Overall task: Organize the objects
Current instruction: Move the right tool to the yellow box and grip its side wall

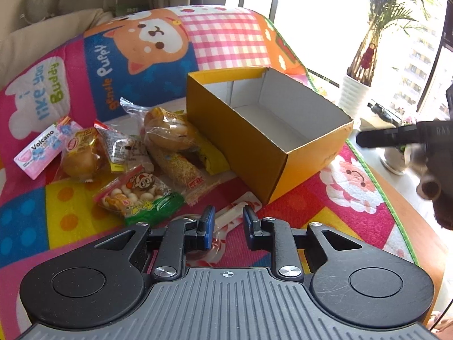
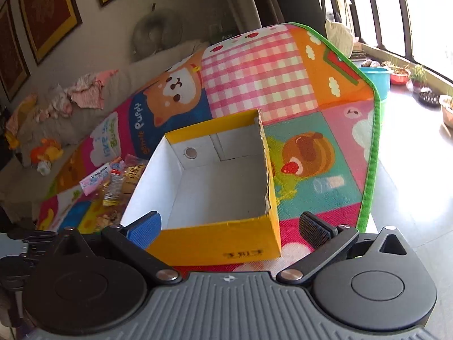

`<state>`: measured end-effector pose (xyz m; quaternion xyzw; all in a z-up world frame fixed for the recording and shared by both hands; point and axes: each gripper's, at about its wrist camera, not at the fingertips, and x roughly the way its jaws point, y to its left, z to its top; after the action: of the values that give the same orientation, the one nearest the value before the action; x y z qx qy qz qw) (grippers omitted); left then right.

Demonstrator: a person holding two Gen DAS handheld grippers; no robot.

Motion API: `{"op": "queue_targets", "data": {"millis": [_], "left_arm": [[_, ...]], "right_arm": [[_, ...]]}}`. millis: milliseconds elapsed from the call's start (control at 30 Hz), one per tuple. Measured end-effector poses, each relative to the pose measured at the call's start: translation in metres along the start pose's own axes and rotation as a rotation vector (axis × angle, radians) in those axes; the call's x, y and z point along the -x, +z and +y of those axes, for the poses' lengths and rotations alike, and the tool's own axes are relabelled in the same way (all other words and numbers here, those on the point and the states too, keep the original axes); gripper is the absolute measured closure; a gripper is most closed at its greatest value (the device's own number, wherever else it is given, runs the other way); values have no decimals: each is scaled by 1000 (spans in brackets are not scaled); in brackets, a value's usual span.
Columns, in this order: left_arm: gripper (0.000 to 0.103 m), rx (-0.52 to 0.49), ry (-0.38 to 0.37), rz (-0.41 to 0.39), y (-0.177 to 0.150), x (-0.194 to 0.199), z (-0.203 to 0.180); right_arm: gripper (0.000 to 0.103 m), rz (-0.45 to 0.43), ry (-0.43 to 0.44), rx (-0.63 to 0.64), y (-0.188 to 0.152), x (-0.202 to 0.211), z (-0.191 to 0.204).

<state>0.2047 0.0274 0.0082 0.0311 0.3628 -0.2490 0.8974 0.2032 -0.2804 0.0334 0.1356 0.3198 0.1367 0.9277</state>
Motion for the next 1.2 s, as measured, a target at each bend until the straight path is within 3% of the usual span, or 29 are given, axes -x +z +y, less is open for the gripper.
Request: {"op": "queue_targets", "data": {"millis": [100,233,467,667,800,867,933,1000,1067,1167,1200], "left_arm": [[79,25,2,-17,3,-1,0],[79,38,4,-32,3,5,2],[79,122,24,-69,1,13,19],[79,144,31,-82,0,14,23],[79,166,43,-95,-2,20,27],[79,172,47,-101,-5,25,30],[79,169,65,-106,-7,29,32],[79,171,76,-105,-9,29,33],[79,178,76,-102,-10,28,32],[79,163,70,-114,-12,33,25],[79,161,69,-117,-12,36,24]], "right_arm": [[0,82,61,-57,-22,-6,-7],[0,182,13,-122,-40,-27,-12],[0,163,-35,-136,-44,-27,-7],[0,176,-105,-21,-49,-31,10],[0,214,-147,125,-53,-36,25],[0,229,-81,121,-50,-30,28],[0,161,-29,165,-41,-12,39],[0,-56,-114,315,-25,15,62],[0,-177,-244,409,-3,19,75],[3,-132,-269,372,33,-10,57],[15,-96,-271,346,40,-23,48]]}}
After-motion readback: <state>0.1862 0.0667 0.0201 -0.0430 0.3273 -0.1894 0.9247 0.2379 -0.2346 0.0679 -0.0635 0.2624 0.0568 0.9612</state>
